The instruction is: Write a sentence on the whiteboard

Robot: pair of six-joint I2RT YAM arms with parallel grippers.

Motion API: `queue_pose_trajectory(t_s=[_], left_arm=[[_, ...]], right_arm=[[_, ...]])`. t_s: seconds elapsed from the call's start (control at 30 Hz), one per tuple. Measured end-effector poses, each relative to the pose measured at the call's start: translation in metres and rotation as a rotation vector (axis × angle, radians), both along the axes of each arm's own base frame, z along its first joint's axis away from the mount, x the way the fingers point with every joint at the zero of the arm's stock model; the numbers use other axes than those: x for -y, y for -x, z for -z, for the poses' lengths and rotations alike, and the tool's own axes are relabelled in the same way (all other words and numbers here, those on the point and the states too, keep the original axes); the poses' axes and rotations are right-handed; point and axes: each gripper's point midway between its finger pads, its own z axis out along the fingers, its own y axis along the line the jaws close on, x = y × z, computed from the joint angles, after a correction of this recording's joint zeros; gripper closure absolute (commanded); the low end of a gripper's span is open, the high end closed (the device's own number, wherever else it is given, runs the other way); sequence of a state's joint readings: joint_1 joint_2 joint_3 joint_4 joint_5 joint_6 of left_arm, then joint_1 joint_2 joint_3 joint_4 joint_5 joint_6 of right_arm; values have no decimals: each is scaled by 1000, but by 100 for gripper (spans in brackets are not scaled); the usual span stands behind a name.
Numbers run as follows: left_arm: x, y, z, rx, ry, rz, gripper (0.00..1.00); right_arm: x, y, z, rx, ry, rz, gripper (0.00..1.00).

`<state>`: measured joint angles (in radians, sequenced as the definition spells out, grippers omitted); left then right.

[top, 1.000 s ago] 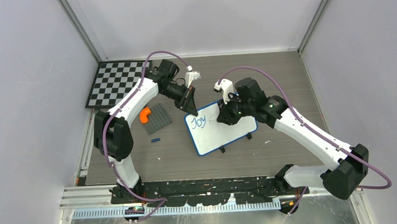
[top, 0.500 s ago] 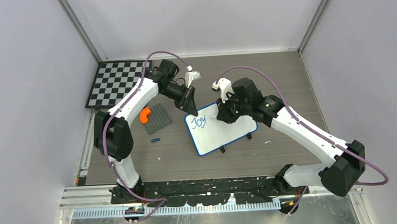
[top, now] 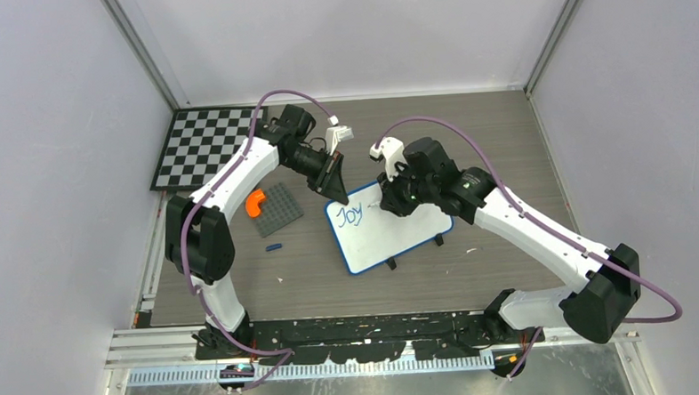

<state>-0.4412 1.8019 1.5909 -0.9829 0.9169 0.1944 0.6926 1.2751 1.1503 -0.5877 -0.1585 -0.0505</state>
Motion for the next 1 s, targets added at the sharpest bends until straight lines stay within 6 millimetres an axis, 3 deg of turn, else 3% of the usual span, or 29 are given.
queue_pose_trajectory(t_s=[0.4,1.0], left_arm=[[0,-1,1,5,-3,-2,100],[0,-1,1,5,-3,-2,100]], right_arm=[[9,-5,-3,31,26,42,100],[7,-3,0,36,40,15,100]])
